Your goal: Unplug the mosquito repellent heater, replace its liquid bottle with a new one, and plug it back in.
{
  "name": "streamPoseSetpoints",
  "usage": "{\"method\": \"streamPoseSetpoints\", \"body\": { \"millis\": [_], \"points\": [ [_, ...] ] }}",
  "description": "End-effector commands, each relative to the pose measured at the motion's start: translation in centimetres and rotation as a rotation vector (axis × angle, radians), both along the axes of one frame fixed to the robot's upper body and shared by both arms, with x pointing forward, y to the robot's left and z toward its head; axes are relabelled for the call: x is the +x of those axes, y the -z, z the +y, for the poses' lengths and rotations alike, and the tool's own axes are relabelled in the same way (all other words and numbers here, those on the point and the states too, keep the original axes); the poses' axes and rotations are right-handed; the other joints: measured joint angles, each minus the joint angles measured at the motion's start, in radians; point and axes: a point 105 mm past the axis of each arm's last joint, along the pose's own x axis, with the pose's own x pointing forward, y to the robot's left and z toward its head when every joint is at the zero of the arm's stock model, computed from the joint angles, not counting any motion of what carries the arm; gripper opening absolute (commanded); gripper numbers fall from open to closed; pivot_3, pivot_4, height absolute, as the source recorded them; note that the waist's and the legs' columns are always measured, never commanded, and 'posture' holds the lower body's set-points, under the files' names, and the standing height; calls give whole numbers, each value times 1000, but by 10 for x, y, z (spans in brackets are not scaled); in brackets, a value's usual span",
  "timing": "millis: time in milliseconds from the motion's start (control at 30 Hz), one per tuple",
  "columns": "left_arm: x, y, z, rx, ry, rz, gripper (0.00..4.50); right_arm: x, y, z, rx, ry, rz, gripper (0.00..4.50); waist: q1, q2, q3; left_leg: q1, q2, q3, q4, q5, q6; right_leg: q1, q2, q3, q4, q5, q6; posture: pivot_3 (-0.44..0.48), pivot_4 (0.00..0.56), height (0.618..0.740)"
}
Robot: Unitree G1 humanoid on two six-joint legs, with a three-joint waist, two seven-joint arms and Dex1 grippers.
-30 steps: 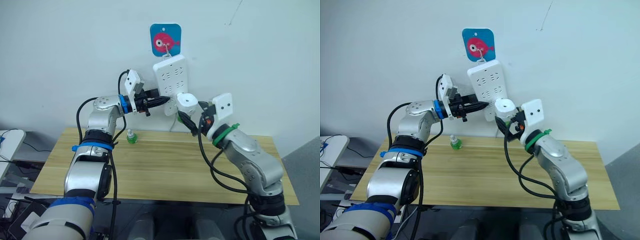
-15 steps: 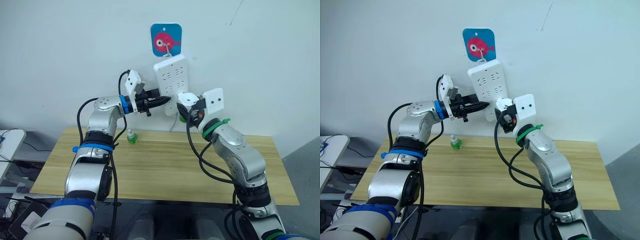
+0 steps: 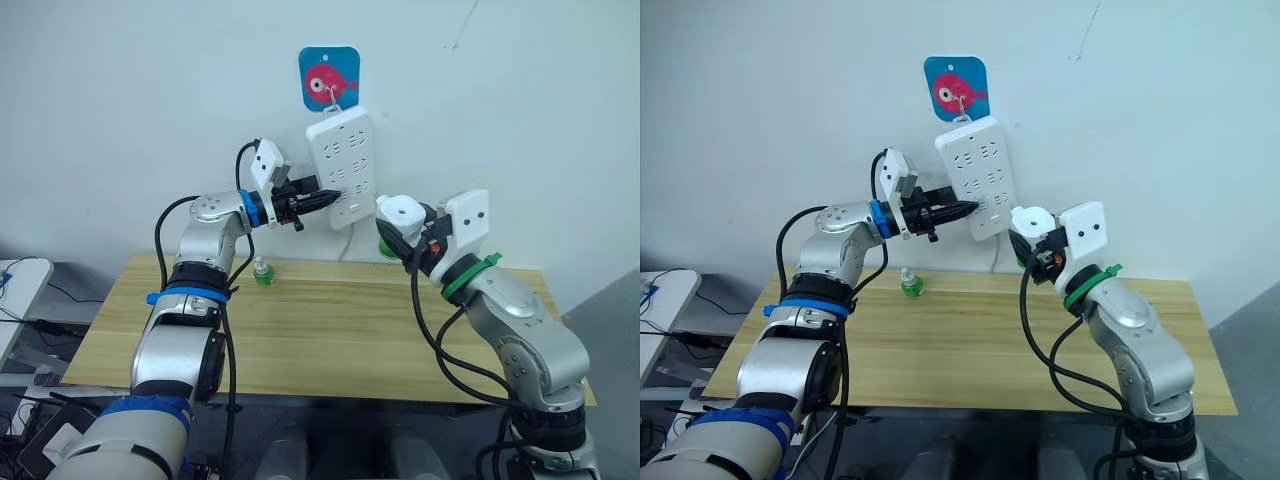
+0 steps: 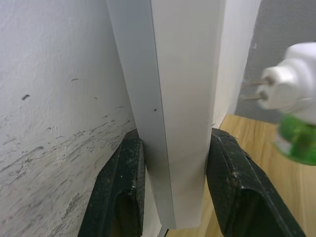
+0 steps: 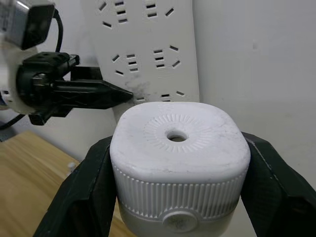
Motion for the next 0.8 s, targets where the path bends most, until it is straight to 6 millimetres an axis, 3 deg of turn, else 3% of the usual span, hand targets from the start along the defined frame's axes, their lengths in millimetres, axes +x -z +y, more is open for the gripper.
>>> {"method": "streamPoseSetpoints", "body": {
  "millis": [33, 200, 333, 400, 467, 633, 800],
  "points": [
    [4, -9, 12, 31, -64, -62, 1697, -4, -17, -8, 14, -23, -61, 2947, -2, 0, 0, 0, 0, 0, 0, 0, 0, 0, 0, 0, 0, 0, 0, -25, 181, 740],
    [-6, 12, 50, 47, -162, -30, 3213, 8, -17, -29, 48, 34, -39, 2947, -28, 2, 1, 1, 0, 1, -1, 0, 0, -1, 0, 2, 2, 0, 0, -18, 182, 740],
    [-27, 31, 77, 98, -239, -4, 4314, 11, -15, -39, 107, 46, 0, 2947, -40, 3, 5, 0, 3, -1, -4, 0, 0, -5, -3, 4, 5, 0, -1, 8, 188, 740],
    [-46, 47, 78, 166, -252, -29, 4430, 13, -12, -45, 147, 55, 38, 2947, -39, 5, 6, -1, 4, -2, -5, 0, 0, -7, -3, 3, 6, -1, -2, 23, 191, 740],
    [-69, 57, 67, 213, -214, -83, 4430, 15, -7, -50, 198, 55, 97, 2947, -35, 8, 8, 0, 4, -2, -5, 0, 0, -6, -3, 4, 6, -1, -2, 32, 195, 740],
    [-107, 44, 17, 39, -155, -154, 4430, 21, -3, -57, 539, 22, 300, 2947, -6, 9, 24, 0, 3, -3, -4, 0, -1, -2, -6, 3, 4, -1, -2, 73, 205, 740],
    [-121, 42, -43, -88, -91, -172, 4430, 15, -9, -55, 711, -82, 418, 2947, 12, 11, 25, 0, 1, -2, -3, 1, -2, 0, -7, 3, 2, 0, -3, 74, 210, 740]
  ]
}}
